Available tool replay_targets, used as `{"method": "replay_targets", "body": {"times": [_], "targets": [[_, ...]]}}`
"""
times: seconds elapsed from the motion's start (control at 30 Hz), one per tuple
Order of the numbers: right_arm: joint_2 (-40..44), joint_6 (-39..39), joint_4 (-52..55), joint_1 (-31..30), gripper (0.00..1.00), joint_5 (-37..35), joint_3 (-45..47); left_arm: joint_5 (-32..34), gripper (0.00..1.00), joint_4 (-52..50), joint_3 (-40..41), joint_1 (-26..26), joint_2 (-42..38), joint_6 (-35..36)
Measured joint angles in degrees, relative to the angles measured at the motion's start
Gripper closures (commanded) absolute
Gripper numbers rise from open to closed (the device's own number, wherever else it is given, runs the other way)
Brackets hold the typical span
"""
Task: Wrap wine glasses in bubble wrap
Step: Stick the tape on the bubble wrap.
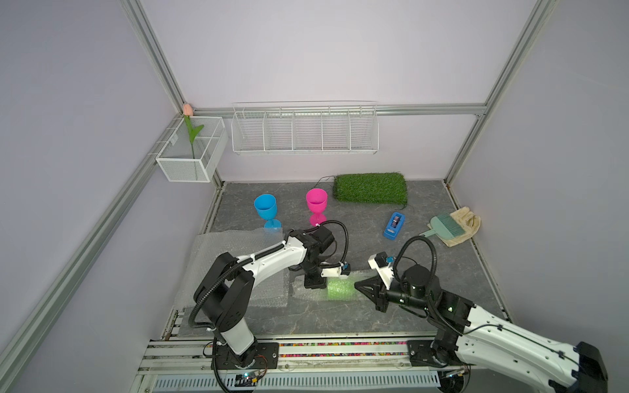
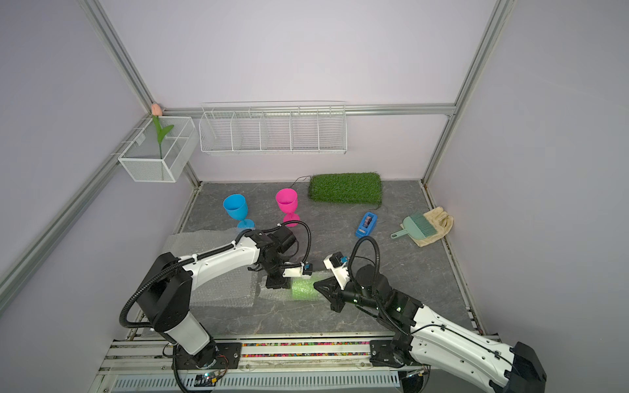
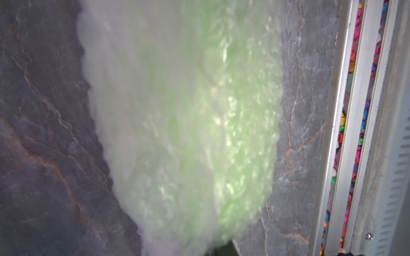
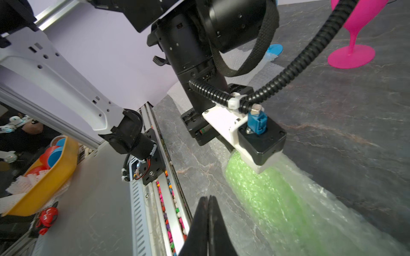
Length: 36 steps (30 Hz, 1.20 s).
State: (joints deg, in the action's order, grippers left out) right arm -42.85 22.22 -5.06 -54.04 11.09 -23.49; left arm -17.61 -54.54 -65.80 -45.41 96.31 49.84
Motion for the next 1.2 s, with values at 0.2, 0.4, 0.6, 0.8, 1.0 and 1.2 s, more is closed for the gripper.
{"method": "replay_targets", "body": {"times": [0.2, 0.4, 0.6, 0.8, 1.0, 1.2], "targets": [[-5.0, -1.8, -6.8, 2.1, 0.93, -4.1, 1.5, -0.3, 1.0, 0.0, 0.0, 0.0, 0.0, 0.2], [-9.9, -1.9, -12.1, 6.4, 0.93, -5.8, 1.6, -0.4, 1.0, 0.0, 0.0, 0.0, 0.0, 0.1], [-13.8, -1.9, -10.4, 8.6, 0.93, -6.2, 0.2, 0.7, 1.0, 0.0, 0.0, -1.2, 0.0, -0.6], [-18.3, -1.9, -4.9, 10.5, 0.94, -6.3, -4.0, 2.0, 1.0, 0.8, 0.8, -2.6, 0.0, -2.3], [-23.9, -2.0, 1.7, 11.7, 0.93, -4.5, -8.3, 2.9, 1.0, 2.4, 2.6, -3.8, -0.1, -4.4], [-29.6, -2.6, 9.5, 12.2, 0.93, -3.3, -13.2, 3.8, 1.0, 3.8, 4.0, -4.6, -0.9, -6.2]]}}
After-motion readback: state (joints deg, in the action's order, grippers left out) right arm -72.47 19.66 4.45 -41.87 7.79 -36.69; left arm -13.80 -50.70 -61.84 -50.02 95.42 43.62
